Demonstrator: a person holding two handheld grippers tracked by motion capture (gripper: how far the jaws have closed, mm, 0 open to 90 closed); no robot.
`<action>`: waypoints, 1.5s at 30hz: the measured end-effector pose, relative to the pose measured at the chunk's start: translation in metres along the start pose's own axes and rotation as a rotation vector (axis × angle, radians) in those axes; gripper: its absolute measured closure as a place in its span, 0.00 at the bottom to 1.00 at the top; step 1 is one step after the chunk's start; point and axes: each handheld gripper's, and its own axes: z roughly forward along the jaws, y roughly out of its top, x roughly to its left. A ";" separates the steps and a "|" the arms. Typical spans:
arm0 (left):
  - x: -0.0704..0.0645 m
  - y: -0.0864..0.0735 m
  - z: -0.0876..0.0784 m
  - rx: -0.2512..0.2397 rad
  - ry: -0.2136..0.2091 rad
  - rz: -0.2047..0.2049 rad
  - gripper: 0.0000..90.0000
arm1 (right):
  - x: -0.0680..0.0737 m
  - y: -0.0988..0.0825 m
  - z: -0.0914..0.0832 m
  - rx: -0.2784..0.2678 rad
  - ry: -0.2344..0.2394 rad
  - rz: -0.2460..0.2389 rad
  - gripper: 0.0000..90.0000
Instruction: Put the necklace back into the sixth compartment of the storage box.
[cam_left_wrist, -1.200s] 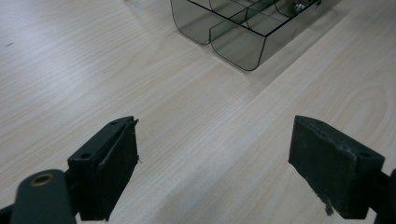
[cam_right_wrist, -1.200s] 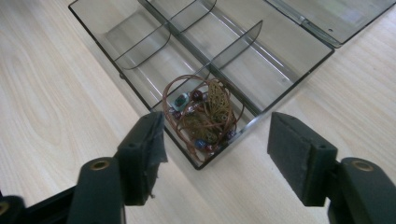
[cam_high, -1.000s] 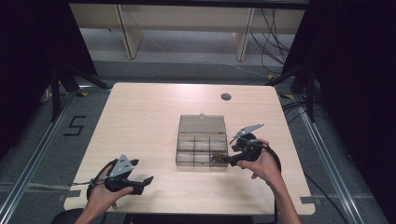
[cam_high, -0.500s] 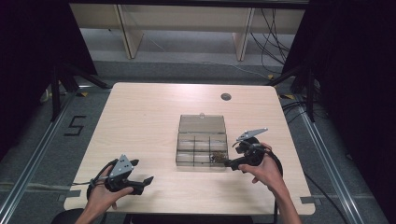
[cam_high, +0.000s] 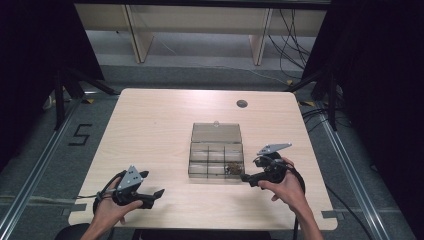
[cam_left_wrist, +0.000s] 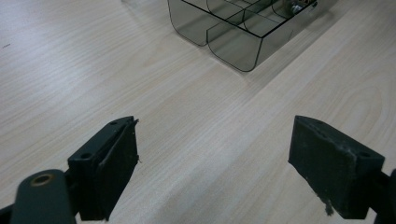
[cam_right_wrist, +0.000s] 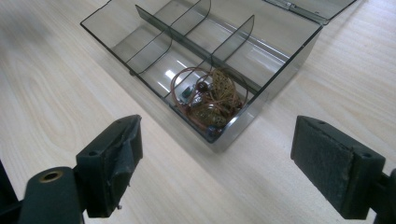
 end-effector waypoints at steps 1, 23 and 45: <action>0.000 0.000 0.000 0.000 0.000 -0.004 0.17 | 0.000 -0.001 0.000 -0.007 0.007 -0.007 0.19; 0.001 0.000 0.000 -0.010 -0.001 0.016 0.17 | 0.004 -0.024 -0.001 -0.019 0.018 -0.018 0.18; 0.001 0.001 0.000 0.002 -0.004 0.025 0.17 | 0.008 -0.036 -0.004 -0.030 0.006 -0.032 0.18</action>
